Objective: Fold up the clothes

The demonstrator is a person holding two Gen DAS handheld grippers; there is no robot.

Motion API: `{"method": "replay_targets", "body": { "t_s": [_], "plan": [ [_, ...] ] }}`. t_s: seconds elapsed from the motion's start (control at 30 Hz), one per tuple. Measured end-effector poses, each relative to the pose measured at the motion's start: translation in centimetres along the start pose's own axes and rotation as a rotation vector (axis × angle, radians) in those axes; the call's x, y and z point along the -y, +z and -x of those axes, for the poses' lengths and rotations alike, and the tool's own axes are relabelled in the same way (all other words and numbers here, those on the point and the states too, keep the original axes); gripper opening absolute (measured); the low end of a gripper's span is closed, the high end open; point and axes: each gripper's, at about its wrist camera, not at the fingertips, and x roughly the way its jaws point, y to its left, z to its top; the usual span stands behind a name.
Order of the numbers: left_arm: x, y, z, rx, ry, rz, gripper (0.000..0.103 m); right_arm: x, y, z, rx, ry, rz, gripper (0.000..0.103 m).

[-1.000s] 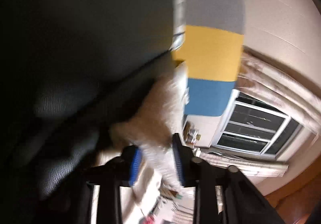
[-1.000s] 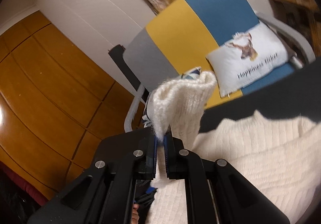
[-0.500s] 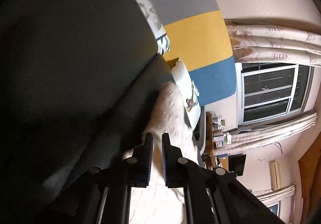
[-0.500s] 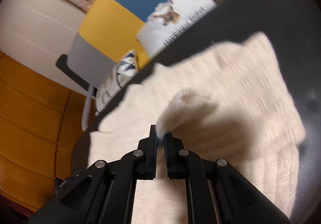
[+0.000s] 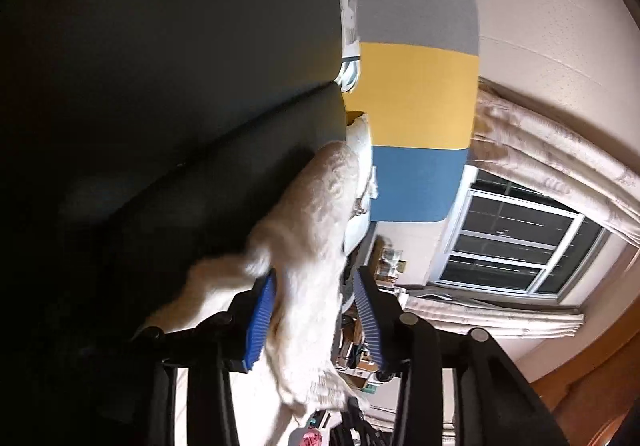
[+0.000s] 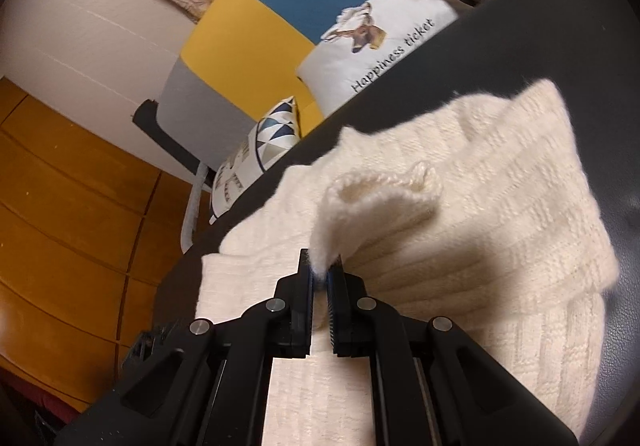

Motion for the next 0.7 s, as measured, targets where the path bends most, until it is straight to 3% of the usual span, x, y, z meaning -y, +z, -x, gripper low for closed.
{"method": "replay_targets", "body": {
  "t_s": [0.07,0.13,0.17,0.33,0.5,0.7],
  "plan": [
    [0.2,0.3,-0.5,0.018,0.009,0.003,0.041,-0.6,0.1,0.1,0.001,0.006,0.020,0.007],
    [0.9,0.4,-0.1,0.054,-0.015,-0.043,0.019,-1.2,0.1,0.3,0.002,0.012,0.045,0.007],
    [1.4,0.4,0.4,0.071,-0.025,-0.075,0.003,-1.5,0.2,0.3,0.003,0.015,0.057,0.007],
    [0.2,0.4,2.8,0.110,-0.085,-0.134,0.005,-1.4,-0.4,2.3,0.068,0.070,0.077,0.007],
    [-2.4,0.6,3.6,0.099,-0.087,-0.145,0.005,3.6,-1.8,-0.9,-0.027,-0.026,-0.028,0.006],
    [-2.2,0.7,4.0,0.073,-0.125,-0.160,0.004,4.2,-2.2,-1.8,-0.055,-0.052,-0.020,0.006]
  ]
}}
